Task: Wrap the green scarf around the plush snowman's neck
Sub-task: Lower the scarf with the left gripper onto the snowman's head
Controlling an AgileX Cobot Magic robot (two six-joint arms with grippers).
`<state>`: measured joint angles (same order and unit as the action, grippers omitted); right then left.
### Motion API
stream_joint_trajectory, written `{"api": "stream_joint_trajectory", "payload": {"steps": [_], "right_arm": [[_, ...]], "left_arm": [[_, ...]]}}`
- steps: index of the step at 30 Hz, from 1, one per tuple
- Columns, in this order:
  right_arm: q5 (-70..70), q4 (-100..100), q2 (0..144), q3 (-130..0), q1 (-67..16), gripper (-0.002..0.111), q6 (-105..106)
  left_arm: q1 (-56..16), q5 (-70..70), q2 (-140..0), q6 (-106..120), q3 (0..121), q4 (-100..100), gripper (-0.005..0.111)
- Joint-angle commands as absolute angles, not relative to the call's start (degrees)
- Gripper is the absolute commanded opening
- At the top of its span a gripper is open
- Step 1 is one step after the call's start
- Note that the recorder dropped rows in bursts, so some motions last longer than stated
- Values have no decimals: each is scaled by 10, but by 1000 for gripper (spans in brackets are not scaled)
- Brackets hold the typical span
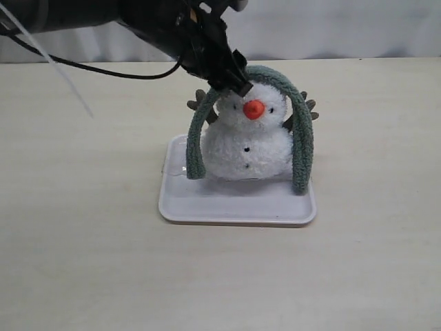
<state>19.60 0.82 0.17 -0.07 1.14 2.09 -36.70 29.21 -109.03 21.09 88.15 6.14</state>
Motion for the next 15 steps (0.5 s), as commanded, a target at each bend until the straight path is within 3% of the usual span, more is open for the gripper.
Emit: {"api": "stream_joint_trajectory", "payload": {"steps": [1,13,15], "right_arm": [[197,9,0,0,12,4,21],[197,9,0,0,12,4,21],[197,9,0,0,12,4,21]], "left_arm": [[-369,259,-1065,212,882,100,58],[-427,219,-1095,305,881,96,58],[-427,214,-1106,305,881,88,53]]}}
